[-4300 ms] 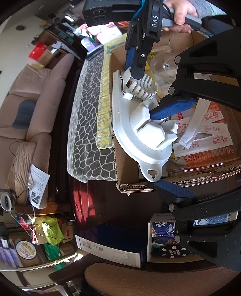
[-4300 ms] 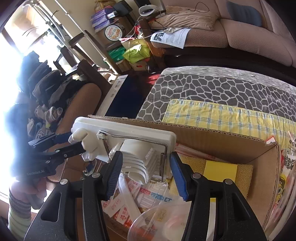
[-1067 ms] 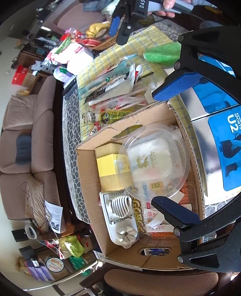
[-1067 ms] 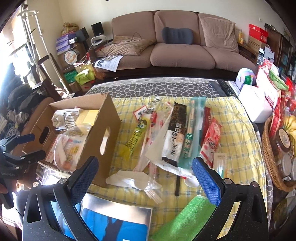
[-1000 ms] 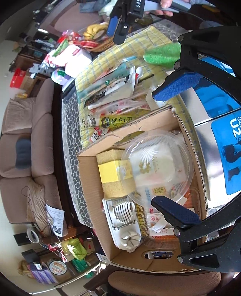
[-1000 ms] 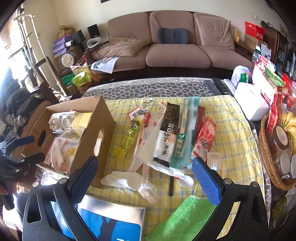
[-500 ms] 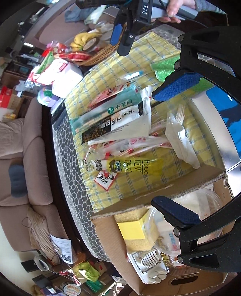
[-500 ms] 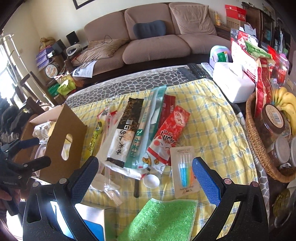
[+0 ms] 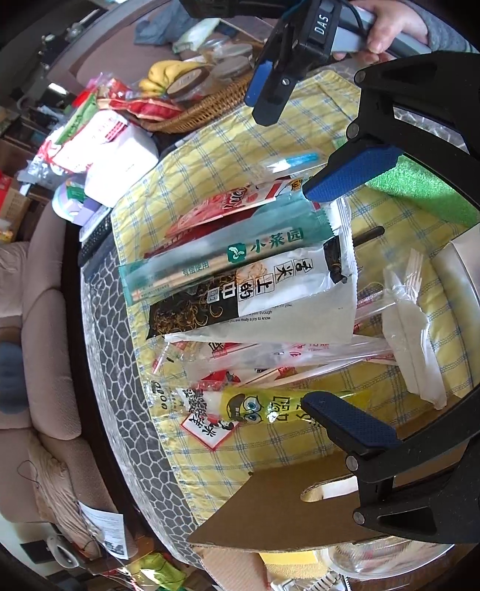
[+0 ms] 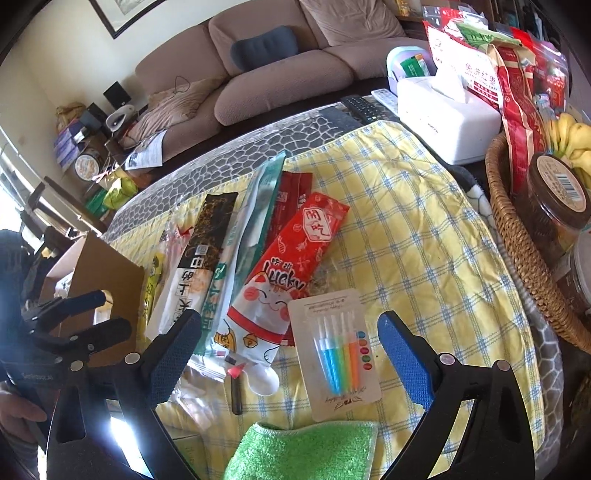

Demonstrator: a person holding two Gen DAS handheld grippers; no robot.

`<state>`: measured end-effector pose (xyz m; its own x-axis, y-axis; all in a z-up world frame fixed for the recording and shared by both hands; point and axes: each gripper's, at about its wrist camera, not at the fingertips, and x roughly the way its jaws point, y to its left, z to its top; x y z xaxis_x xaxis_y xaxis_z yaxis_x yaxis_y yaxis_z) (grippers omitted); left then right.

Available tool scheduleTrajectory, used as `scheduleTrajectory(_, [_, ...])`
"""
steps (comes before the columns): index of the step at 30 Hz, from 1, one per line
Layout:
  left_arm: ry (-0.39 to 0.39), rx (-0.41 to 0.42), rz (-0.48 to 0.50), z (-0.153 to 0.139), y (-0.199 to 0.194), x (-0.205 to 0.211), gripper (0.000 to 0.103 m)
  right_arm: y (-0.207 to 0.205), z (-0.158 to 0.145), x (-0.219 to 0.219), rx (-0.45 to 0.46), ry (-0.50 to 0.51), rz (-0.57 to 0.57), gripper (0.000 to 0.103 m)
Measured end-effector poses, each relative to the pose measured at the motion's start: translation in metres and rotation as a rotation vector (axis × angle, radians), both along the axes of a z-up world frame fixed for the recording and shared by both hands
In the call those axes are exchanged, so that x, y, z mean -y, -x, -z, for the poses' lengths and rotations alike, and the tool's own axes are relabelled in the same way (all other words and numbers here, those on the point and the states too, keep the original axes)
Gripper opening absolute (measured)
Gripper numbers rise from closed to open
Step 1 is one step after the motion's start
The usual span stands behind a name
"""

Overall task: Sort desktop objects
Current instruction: 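Move the right tool to the birthday candle card and close on it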

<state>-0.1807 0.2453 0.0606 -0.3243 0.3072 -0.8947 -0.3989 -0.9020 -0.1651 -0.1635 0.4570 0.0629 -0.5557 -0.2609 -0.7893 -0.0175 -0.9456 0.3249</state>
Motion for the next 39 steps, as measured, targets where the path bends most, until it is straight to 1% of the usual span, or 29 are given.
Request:
scheduleTrajectory(5, [0.001, 0.024, 0.016, 0.01, 0.002, 0.003, 0.102, -0.001, 0.004, -0.004, 0.002, 0.026, -0.007, 0.098])
scheduleTrajectory(6, [0.006, 0.032, 0.022, 0.011, 0.001, 0.004, 0.101, -0.001, 0.005, -0.004, 0.004, 0.028, -0.013, 0.098])
scheduleTrajectory(7, [0.012, 0.037, 0.03, 0.012, 0.0, 0.004, 0.097, -0.002, 0.007, -0.003, 0.006, 0.033, -0.019, 0.098])
scheduleTrajectory(8, [0.02, 0.04, 0.04, 0.013, -0.001, 0.005, 0.095, -0.003, 0.008, -0.001, 0.006, 0.039, -0.026, 0.096])
scheduleTrajectory(10, [0.035, 0.037, 0.059, 0.012, -0.008, 0.008, 0.094, -0.007, 0.009, 0.002, 0.006, 0.051, -0.045, 0.089])
scheduleTrajectory(12, [0.041, 0.027, 0.068, 0.009, -0.015, 0.011, 0.094, -0.014, 0.011, 0.007, 0.003, 0.067, -0.08, 0.075])
scheduleTrajectory(15, [0.018, 0.024, 0.057, 0.006, -0.026, 0.019, 0.094, -0.024, 0.018, 0.02, 0.016, 0.067, -0.147, 0.063])
scheduleTrajectory(18, [0.005, 0.018, 0.039, 0.006, -0.036, 0.026, 0.092, -0.034, 0.028, 0.039, 0.034, 0.012, -0.231, 0.059])
scheduleTrajectory(21, [0.021, 0.008, 0.038, 0.009, -0.048, 0.029, 0.087, -0.039, 0.041, 0.057, 0.059, -0.034, -0.296, 0.057])
scheduleTrajectory(24, [0.013, 0.006, 0.037, 0.013, -0.062, 0.033, 0.085, -0.039, 0.051, 0.071, 0.074, -0.09, -0.338, 0.057])
scheduleTrajectory(25, [0.009, 0.007, 0.044, 0.015, -0.066, 0.033, 0.085, -0.038, 0.055, 0.074, 0.077, -0.107, -0.347, 0.057])
scheduleTrajectory(27, [0.031, 0.006, 0.049, 0.022, -0.073, 0.031, 0.083, -0.035, 0.061, 0.078, 0.085, -0.136, -0.349, 0.057])
scheduleTrajectory(29, [0.051, 0.009, 0.048, 0.029, -0.079, 0.028, 0.083, -0.032, 0.064, 0.078, 0.087, -0.127, -0.345, 0.057])
scheduleTrajectory(31, [0.043, 0.02, 0.062, 0.033, -0.083, 0.024, 0.083, -0.031, 0.061, 0.074, 0.076, -0.109, -0.328, 0.057])
scheduleTrajectory(33, [0.045, 0.019, 0.074, 0.036, -0.086, 0.019, 0.083, -0.033, 0.05, 0.065, 0.051, -0.075, -0.307, 0.057])
scheduleTrajectory(35, [0.05, 0.023, 0.079, 0.039, -0.086, 0.013, 0.083, -0.035, 0.037, 0.051, 0.028, -0.072, -0.269, 0.057])
scheduleTrajectory(37, [0.048, 0.028, 0.081, 0.042, -0.086, 0.008, 0.083, -0.035, 0.031, 0.032, 0.027, -0.088, -0.219, 0.063])
scheduleTrajectory(38, [0.045, 0.032, 0.086, 0.043, -0.086, 0.005, 0.083, -0.034, 0.03, 0.023, 0.03, -0.098, -0.195, 0.069])
scheduleTrajectory(39, [0.047, 0.032, 0.088, 0.045, -0.086, 0.002, 0.083, -0.033, 0.031, 0.014, 0.036, -0.108, -0.168, 0.071])
